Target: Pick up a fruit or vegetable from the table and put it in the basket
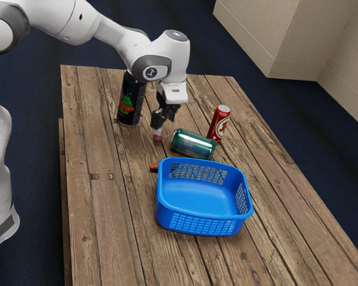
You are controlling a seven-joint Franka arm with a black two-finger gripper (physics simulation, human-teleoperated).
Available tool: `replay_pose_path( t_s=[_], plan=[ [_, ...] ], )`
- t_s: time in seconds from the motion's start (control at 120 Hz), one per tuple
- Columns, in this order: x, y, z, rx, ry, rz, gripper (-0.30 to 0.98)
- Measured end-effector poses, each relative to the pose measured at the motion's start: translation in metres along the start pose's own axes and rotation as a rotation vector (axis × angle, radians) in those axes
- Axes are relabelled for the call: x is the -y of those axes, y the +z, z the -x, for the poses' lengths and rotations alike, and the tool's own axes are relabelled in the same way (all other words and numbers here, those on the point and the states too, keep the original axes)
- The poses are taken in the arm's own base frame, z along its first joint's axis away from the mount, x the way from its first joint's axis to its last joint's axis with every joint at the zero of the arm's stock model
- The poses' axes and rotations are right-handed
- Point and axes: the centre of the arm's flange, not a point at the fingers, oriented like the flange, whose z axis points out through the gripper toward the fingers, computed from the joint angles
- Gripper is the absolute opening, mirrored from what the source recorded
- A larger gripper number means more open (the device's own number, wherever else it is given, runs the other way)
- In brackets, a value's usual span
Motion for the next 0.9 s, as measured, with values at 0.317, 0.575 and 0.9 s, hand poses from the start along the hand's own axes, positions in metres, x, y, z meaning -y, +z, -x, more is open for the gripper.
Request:
replay_pose_path(
  t_s=[0.317, 0.575, 0.9],
  plan=[
    [-0.008, 0.005, 0.004, -0.016, 0.050, 0.026, 0.69],
    [-0.012, 0.021, 0.008, -0.007, 0.059, 0.055, 0.69],
    [-0.011, 0.038, 0.011, 0.007, 0.056, 0.066, 0.69]
  ],
)
